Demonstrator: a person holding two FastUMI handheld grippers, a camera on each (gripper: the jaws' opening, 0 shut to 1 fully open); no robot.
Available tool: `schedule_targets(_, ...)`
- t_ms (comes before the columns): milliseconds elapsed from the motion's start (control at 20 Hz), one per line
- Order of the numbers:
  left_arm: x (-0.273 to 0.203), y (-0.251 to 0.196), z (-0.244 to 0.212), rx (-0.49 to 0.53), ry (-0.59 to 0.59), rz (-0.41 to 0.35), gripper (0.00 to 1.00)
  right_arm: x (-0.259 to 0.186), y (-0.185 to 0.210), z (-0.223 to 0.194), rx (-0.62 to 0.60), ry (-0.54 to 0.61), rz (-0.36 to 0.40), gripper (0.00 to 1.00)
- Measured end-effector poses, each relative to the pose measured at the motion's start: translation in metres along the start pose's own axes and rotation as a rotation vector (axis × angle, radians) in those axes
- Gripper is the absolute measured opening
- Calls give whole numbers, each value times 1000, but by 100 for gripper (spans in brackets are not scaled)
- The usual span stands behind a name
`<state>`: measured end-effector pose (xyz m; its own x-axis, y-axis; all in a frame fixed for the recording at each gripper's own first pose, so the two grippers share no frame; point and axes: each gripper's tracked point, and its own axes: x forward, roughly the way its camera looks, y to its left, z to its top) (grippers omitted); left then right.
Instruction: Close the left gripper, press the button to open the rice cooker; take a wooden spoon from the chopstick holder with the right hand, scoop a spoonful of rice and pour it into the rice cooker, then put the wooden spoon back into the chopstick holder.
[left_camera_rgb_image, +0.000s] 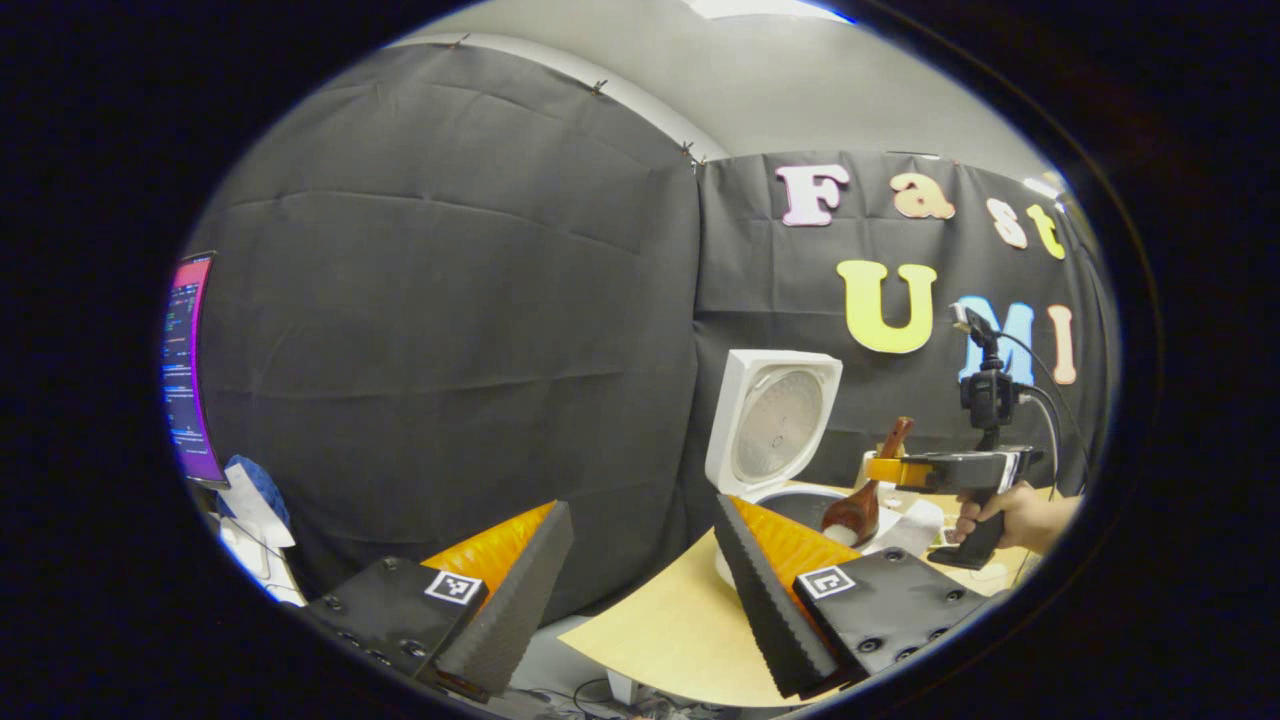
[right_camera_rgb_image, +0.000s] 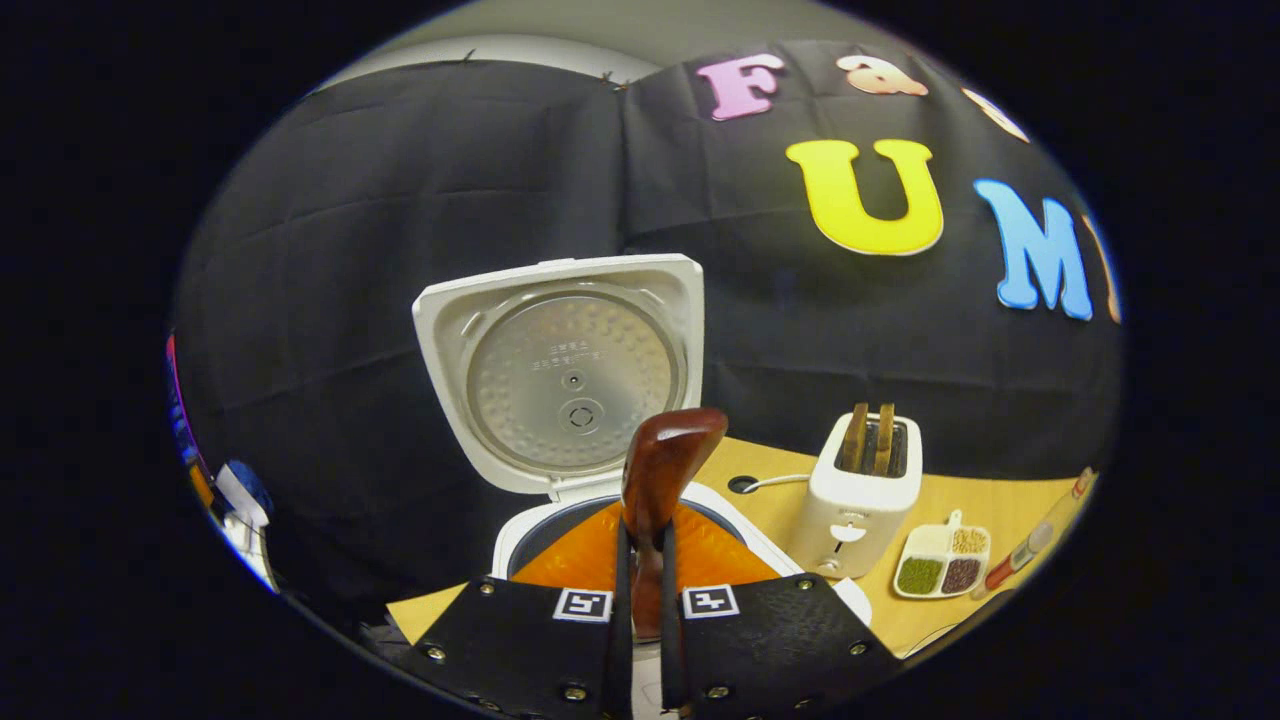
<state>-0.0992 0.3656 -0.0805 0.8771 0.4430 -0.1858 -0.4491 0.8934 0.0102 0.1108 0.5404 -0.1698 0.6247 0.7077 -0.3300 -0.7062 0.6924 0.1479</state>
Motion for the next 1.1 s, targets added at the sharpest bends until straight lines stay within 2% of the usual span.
schedule_targets(500,0,10,-5,-18,6,21,99,-7,3,13,-396,-85,-72,12)
schedule_targets(600,-1,9,-6,-23,7,19,99,-8,6,14,-442,-99,-78,12)
schedule_targets(750,-5,7,-2,-26,4,13,99,-9,5,13,-328,-88,-67,12)
schedule_targets(1100,-8,3,8,-26,-11,-1,98,-23,-25,23,192,-46,-26,12)
